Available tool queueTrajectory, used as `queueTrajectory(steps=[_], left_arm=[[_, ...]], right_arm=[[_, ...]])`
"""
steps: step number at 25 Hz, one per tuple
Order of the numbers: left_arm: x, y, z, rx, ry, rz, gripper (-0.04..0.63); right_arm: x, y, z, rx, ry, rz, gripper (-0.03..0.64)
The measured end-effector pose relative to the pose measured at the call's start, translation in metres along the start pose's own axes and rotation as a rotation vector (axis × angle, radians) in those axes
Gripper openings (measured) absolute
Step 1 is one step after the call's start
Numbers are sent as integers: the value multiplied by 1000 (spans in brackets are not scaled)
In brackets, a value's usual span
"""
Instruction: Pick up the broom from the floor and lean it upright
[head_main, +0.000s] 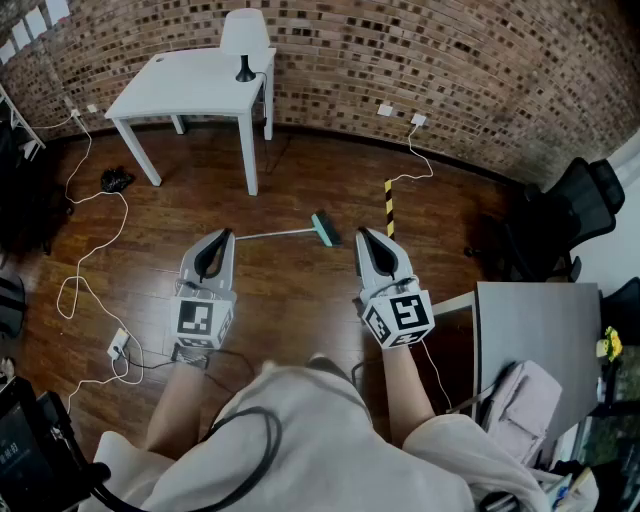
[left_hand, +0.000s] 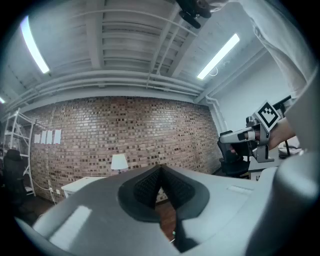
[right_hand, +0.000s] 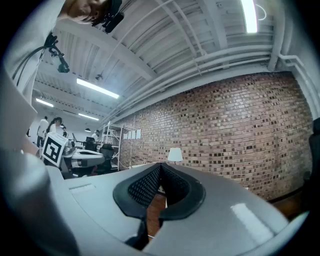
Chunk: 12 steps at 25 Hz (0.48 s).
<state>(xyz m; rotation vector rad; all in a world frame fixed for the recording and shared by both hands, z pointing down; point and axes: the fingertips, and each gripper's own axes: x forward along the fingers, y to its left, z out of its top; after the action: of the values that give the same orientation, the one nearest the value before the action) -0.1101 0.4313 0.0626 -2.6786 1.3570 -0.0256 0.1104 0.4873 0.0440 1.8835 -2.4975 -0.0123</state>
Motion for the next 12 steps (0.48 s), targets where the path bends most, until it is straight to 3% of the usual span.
queueTrajectory(steps=[12], left_arm=[[-12, 44, -17, -8, 10, 30, 2]], right_arm=[[25, 30, -13, 9, 11, -21, 13]])
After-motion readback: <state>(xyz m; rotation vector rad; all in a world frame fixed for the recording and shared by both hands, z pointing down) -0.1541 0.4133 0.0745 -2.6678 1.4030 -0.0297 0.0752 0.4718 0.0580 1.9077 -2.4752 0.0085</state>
